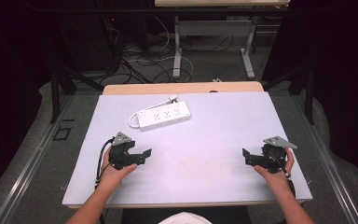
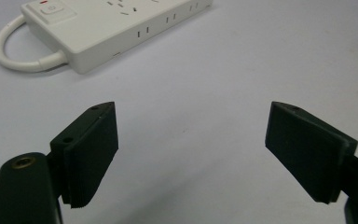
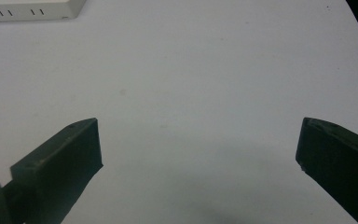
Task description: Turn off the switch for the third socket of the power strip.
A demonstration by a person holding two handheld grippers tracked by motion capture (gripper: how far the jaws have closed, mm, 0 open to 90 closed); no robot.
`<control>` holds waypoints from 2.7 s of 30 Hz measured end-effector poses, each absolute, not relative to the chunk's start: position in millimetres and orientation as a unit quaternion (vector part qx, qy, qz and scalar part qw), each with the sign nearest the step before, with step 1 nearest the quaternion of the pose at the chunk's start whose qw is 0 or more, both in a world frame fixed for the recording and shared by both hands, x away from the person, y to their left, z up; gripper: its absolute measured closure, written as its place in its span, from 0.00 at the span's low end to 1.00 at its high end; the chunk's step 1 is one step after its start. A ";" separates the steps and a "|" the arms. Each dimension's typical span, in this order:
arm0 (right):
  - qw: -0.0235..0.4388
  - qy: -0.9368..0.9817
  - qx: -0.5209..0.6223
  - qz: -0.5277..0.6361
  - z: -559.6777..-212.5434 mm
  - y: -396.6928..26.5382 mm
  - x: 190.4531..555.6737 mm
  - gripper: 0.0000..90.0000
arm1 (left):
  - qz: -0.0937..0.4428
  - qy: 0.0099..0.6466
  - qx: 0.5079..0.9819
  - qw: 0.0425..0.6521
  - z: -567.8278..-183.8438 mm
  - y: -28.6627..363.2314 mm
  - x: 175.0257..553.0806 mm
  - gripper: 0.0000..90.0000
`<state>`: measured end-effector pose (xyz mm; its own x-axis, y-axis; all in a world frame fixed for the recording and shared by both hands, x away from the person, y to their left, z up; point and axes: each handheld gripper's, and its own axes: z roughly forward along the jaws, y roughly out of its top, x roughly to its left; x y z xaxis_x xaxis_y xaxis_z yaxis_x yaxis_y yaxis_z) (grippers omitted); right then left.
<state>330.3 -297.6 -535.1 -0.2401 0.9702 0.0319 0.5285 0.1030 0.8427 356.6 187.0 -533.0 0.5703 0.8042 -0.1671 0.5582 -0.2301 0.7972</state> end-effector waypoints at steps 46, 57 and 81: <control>0.267 0.682 0.559 0.388 -541.4 -297.7 331.9 0.01 | 0.086 0.425 0.798 0.419 -489.2 107.9 386.1 0.46; 0.265 0.685 0.557 0.387 -541.7 -297.8 331.7 0.01 | 0.062 0.438 0.794 0.418 -465.5 102.8 411.1 0.49; 0.264 0.681 0.560 0.390 -541.4 -296.6 331.0 0.01 | 0.066 0.472 0.782 0.401 -434.2 89.8 456.7 0.54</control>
<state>331.0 -296.6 -541.4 -0.2329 0.9694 0.0782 0.5581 0.0674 0.8270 456.7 89.8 -434.2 0.5453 0.7917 -0.2755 0.6853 -0.2317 0.6904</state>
